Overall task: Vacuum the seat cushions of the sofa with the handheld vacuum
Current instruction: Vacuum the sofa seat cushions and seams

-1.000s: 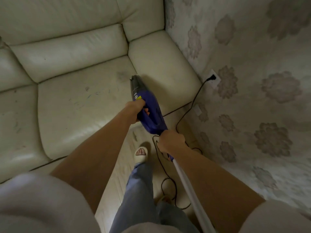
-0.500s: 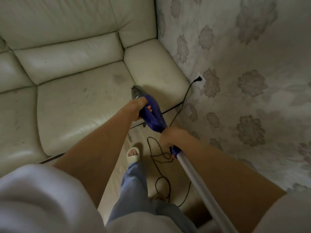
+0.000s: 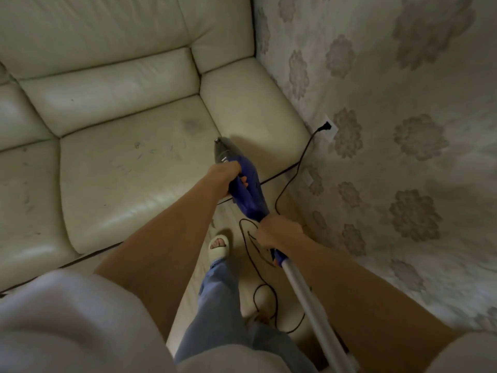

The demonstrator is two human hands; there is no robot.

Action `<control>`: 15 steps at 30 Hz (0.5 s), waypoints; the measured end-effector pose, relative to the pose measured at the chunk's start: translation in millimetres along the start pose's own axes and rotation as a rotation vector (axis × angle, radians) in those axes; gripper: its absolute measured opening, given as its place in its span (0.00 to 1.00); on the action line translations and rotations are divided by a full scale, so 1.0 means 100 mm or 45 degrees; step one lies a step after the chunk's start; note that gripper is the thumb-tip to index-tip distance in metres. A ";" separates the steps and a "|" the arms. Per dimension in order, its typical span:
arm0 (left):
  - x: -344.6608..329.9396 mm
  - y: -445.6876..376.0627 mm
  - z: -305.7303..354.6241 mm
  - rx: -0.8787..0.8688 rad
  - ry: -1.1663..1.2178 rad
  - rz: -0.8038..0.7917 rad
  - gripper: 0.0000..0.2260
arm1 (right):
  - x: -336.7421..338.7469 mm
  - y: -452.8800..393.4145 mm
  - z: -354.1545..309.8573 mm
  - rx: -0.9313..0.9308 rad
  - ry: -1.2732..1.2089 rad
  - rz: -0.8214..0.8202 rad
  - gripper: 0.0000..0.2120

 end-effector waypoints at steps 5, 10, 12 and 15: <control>0.04 -0.27 0.15 0.031 -0.027 0.020 0.11 | 0.14 -0.35 -0.09 -0.026 -0.019 -0.014 0.05; 0.18 -0.67 0.32 0.097 -0.022 0.041 0.06 | 0.32 -0.79 -0.28 0.009 0.020 0.003 0.04; 0.21 -0.83 0.36 0.111 -0.017 0.052 0.06 | 0.37 -0.94 -0.34 0.031 -0.014 0.007 0.04; 0.21 -0.99 0.41 0.085 0.007 0.086 0.05 | 0.36 -1.07 -0.38 0.067 -0.019 0.020 0.12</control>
Point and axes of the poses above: each hand's wrist, its own y-axis away from the middle knuckle, its own x-axis out of the back of the hand, z = x × y, the point moved 9 cm from there along -y, towards the middle knuckle, and after that the axes turned 12 degrees about y, right-handed, at the moved point
